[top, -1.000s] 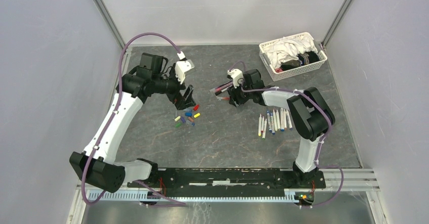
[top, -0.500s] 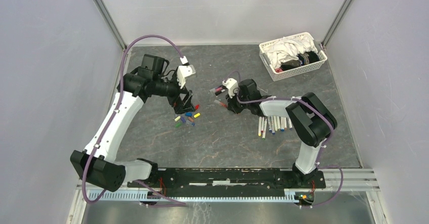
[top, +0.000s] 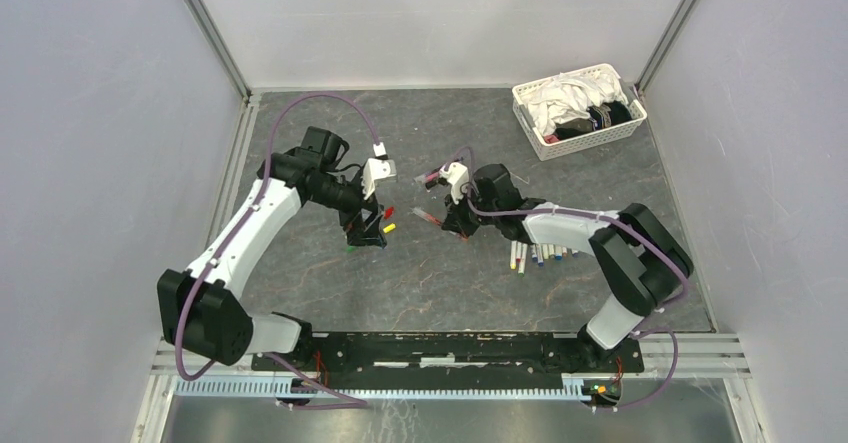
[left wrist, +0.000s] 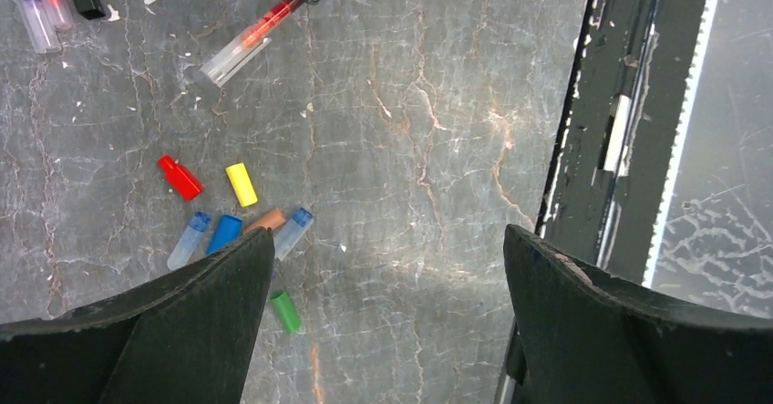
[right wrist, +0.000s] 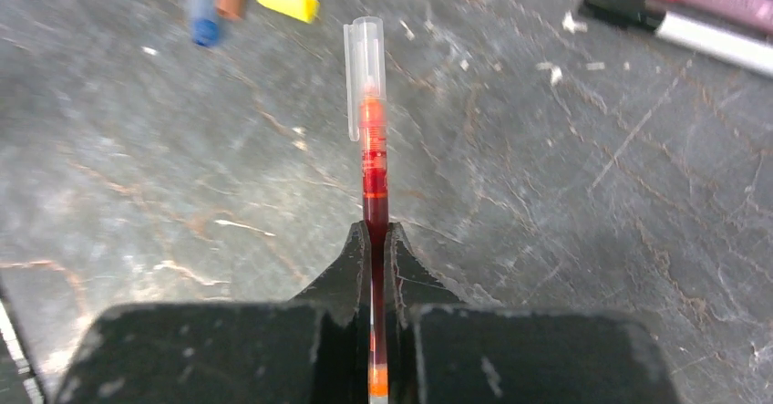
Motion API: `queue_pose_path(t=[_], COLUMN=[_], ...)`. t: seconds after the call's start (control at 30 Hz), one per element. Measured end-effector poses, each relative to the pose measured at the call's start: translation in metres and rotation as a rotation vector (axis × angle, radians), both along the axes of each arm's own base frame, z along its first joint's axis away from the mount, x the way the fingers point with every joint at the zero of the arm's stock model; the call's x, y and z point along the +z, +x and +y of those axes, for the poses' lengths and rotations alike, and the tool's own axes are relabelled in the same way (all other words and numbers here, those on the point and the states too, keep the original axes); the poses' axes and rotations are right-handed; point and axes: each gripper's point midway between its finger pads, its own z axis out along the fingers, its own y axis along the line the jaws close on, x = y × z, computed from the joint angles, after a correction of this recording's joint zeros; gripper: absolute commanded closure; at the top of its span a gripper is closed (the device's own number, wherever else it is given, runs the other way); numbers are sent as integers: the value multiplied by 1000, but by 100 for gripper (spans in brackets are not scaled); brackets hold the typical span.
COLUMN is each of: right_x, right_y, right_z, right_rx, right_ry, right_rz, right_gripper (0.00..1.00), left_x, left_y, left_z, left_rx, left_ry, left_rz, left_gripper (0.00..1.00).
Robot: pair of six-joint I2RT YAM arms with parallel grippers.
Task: Open the pen caps
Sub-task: Pick up the pen from the center of the board, then open the pen cap from the pen.
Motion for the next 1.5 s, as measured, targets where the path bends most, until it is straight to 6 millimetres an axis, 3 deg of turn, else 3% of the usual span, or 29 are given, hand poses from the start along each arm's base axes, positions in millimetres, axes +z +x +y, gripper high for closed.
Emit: queue_pose_path(t=[0.27,0.47,0.6,0.7,0.87,1.07,1.1,1.17,1.23,1.3,1.5], right_x=[67,74,74,75,75,76,76,77,79,82,84], right_y=[-31,-62,-71,-74,-76,-78,-78,-79,-82,-82,-79], right_z=[28,40,41,42,42,43,43,43,44,46,58], right_rx=[139,256,288,297,305,304,304,307,308,305,303], right_ry=[223,278,283,288,291,297,299,305,317,333,370], right_rz=[23,87,111,120,131,146,147,152,170,177,228], right_gripper=[100,100,100,100,100,100,97,78,62,52,50], left_x=[-25,-38,-45,-47,-50,-54,-55,-54,-53,-51,-44], left_y=[7,19,26,24,16,3,0,-7,-11,-13,-20], left_z=[-6,-12,-15,-20,-32,-36,-36,-34,-34,-34,-34], left_rx=[-48,-69,-73,-90,-152,-219,-230,-252,-272,-288,-323], left_ry=[18,40,42,35,11,-12,-14,-17,-20,-20,-28], left_rz=[-28,-33,-23,-8,50,144,156,178,190,199,206], left_gripper=[0,0,3,17,48,75,83,97,98,98,98])
